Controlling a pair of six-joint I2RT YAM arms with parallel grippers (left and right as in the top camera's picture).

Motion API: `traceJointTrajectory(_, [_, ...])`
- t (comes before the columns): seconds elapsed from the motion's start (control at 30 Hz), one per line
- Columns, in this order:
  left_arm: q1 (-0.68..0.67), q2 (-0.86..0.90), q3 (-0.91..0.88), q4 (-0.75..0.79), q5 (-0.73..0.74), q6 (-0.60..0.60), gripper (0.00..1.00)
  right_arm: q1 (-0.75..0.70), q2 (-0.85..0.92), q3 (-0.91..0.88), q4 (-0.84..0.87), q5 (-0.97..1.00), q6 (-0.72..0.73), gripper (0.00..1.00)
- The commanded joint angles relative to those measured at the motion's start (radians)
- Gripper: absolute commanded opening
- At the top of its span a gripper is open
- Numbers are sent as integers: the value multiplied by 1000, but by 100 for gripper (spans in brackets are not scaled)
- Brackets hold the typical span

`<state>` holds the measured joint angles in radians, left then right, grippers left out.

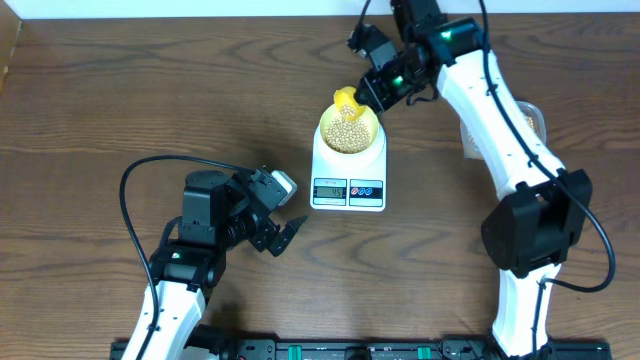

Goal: Scoop item into bowl and weigh 50g on scale
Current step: 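Tip the scoop further over the bowl to empty remaining beans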

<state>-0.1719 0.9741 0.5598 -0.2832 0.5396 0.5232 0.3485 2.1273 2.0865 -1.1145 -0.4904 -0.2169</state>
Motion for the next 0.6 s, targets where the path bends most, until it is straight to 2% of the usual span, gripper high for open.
traceJointTrajectory(0.0, [4,-8,10,1,-9,-2,99,-42,-5,27,-5,-95,22,1])
traceJointTrajectory(0.37, [4,-8,10,1,-9,-2,99,-58,-5,27,-20,-125,21,1])
traceJointTrajectory(0.57, [4,-8,10,1,-9,-2,99,-26,-5,27,-30,-31,-3,1])
